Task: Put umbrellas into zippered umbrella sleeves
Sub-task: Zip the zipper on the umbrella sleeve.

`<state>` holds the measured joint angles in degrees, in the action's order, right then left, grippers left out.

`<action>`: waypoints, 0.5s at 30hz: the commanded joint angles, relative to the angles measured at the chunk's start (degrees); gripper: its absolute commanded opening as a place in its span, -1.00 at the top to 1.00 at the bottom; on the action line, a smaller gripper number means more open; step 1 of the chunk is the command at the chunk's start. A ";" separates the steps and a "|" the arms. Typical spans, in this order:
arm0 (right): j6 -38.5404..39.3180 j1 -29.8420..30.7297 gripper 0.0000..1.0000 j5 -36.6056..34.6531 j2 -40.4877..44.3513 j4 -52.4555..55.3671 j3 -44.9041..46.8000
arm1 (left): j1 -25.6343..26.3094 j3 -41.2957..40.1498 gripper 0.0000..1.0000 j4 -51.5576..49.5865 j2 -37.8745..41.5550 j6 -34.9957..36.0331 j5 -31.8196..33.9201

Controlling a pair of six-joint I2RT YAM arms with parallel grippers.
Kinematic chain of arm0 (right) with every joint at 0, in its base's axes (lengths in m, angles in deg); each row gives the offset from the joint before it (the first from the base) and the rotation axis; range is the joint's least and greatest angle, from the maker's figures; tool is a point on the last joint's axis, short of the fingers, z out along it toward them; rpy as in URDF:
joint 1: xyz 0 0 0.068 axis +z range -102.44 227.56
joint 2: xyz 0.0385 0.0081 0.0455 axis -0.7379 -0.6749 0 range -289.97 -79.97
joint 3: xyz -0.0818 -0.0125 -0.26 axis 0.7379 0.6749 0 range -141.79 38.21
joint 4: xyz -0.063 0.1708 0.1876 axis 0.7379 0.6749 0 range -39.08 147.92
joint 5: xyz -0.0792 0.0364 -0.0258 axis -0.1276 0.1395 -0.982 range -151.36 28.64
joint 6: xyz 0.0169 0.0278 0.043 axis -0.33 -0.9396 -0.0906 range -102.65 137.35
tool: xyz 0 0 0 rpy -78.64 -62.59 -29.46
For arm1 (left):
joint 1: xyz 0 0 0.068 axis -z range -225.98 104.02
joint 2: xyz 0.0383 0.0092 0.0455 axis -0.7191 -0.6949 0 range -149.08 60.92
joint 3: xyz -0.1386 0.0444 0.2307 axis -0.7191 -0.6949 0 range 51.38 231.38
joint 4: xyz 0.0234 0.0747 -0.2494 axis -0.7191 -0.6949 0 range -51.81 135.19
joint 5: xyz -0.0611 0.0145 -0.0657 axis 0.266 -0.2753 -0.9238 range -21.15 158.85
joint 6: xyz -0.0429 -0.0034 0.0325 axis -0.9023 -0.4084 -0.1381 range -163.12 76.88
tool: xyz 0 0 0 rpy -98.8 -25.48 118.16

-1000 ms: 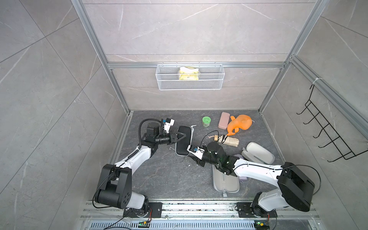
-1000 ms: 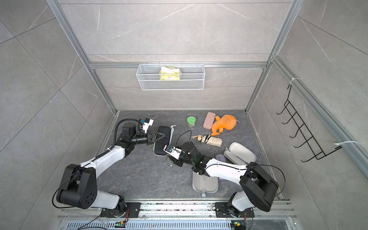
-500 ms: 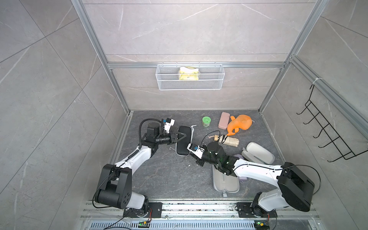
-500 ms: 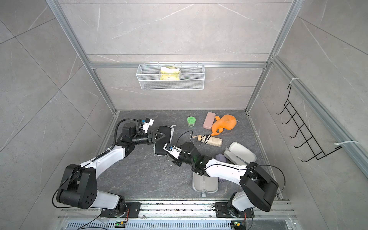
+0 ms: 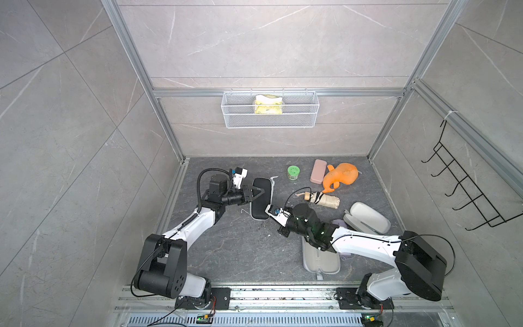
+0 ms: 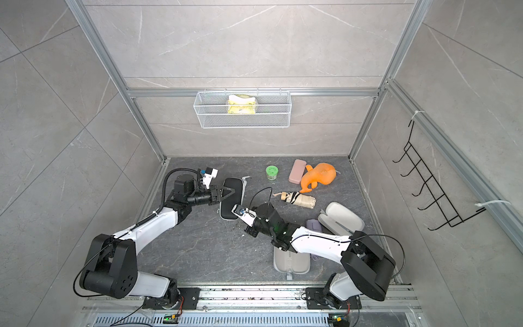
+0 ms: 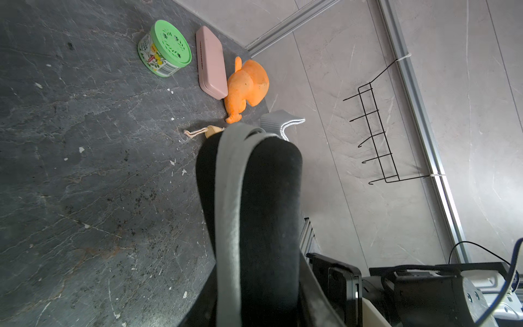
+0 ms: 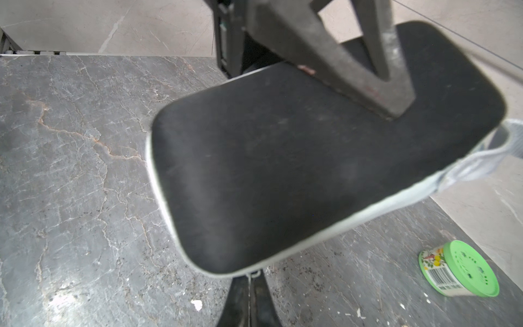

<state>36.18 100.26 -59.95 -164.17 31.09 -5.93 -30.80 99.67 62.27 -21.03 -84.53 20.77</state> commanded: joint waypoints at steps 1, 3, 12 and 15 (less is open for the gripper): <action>-0.66 3.38 1.00 -0.96 0.77 2.19 0.25 | -0.53 -0.41 1.00 12.07 2.59 -3.43 6.52; -1.72 4.73 1.00 -1.30 0.29 1.68 0.53 | -0.57 -1.38 1.00 15.15 2.41 -5.05 8.77; -15.65 12.20 1.00 0.81 -3.05 -1.63 -4.38 | -0.17 -8.31 1.00 30.39 2.05 -11.09 22.67; -25.68 13.33 1.00 0.04 -5.35 -3.99 -7.43 | 1.19 -9.78 1.00 32.82 2.32 -11.23 27.54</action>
<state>20.69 108.79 -67.78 -168.59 31.44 -9.01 -29.75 88.50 79.12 -20.53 -95.79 31.72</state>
